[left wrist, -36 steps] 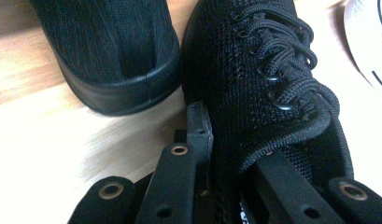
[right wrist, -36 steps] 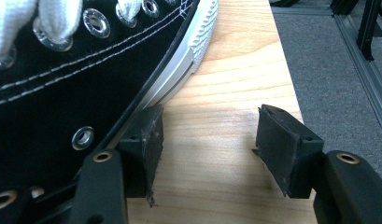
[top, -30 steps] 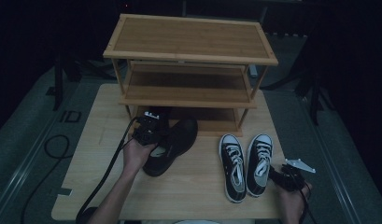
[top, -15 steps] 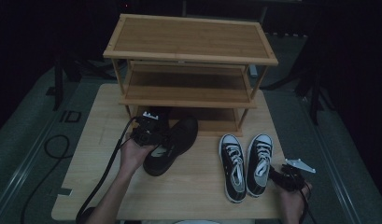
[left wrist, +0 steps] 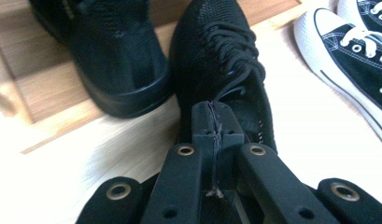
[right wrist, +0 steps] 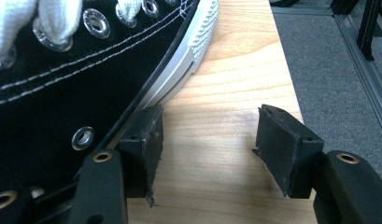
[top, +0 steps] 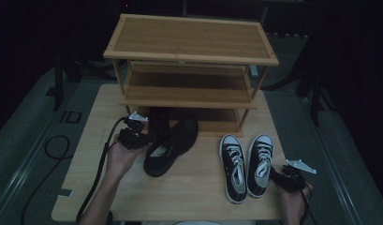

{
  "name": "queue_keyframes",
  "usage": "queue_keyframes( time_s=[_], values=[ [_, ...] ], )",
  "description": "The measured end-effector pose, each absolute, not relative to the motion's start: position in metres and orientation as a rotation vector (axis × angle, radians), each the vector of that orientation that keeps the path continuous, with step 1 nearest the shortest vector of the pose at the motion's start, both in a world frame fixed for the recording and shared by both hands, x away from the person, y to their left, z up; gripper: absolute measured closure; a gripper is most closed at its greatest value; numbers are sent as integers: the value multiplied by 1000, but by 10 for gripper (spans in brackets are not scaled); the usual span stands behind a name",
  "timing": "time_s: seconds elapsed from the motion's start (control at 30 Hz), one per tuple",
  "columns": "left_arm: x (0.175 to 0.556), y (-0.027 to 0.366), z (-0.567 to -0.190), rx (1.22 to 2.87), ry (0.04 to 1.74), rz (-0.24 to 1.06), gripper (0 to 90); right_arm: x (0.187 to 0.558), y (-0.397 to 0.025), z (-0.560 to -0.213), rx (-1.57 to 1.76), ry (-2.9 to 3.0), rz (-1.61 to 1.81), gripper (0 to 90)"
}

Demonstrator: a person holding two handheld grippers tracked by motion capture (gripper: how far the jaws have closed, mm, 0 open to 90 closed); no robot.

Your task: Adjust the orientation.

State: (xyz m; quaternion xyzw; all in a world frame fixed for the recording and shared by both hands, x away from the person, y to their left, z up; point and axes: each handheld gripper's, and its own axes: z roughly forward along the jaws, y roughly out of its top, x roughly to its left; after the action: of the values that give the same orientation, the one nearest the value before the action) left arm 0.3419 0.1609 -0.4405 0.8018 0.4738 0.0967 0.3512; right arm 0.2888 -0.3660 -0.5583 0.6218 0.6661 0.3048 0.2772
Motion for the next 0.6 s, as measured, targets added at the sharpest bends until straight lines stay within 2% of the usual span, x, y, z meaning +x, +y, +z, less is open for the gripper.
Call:
queue_keyframes(
  time_s=[0.6],
  values=[
    [310, 191, -482, 2099, 1298, 206, 898, 289, -366, -558, 1670, 1788, 818, 409]
  ],
)
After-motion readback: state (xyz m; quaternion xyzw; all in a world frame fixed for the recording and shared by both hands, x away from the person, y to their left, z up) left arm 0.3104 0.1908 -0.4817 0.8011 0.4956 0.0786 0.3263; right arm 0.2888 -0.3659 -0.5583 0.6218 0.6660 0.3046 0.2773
